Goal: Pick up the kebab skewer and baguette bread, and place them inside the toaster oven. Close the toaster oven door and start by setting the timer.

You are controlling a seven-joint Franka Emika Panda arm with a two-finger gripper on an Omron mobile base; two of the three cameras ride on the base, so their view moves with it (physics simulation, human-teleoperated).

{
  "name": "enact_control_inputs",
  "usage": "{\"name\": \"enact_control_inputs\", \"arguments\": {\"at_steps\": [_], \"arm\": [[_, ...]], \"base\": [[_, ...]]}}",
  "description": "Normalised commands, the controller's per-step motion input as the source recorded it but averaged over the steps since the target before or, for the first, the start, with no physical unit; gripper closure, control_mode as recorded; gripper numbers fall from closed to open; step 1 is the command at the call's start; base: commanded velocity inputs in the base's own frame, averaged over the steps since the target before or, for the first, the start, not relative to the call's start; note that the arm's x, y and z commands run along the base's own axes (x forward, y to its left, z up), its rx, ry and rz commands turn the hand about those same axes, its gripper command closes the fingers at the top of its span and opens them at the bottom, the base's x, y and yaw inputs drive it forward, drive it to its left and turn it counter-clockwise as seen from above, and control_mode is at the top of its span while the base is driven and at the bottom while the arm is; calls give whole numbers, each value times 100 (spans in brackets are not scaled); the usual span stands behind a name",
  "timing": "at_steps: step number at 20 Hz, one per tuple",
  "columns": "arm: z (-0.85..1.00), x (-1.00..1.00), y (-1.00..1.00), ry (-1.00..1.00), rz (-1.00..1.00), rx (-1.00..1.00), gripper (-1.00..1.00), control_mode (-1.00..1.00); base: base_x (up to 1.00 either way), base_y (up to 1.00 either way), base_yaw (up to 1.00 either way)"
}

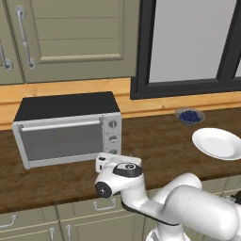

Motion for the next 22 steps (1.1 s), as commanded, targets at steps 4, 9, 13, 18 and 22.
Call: {"name": "enact_control_inputs", "arguments": {"at_steps": [4,9,13,18,22], "arm": [[-5,23,-5,3,8,-1,-100,-100],[-9,10,0,3,10,-1,-100,-100],[-18,0,-2,4,7,-2,-100,-100],[-19,0,-17,3,5,-3,-100,-100],[-17,2,-19,1,4,-2,-100,-100]], "base": [[0,0,0],[0,0,0],[0,0,0],[0,0,0],[0,0,0]]}}
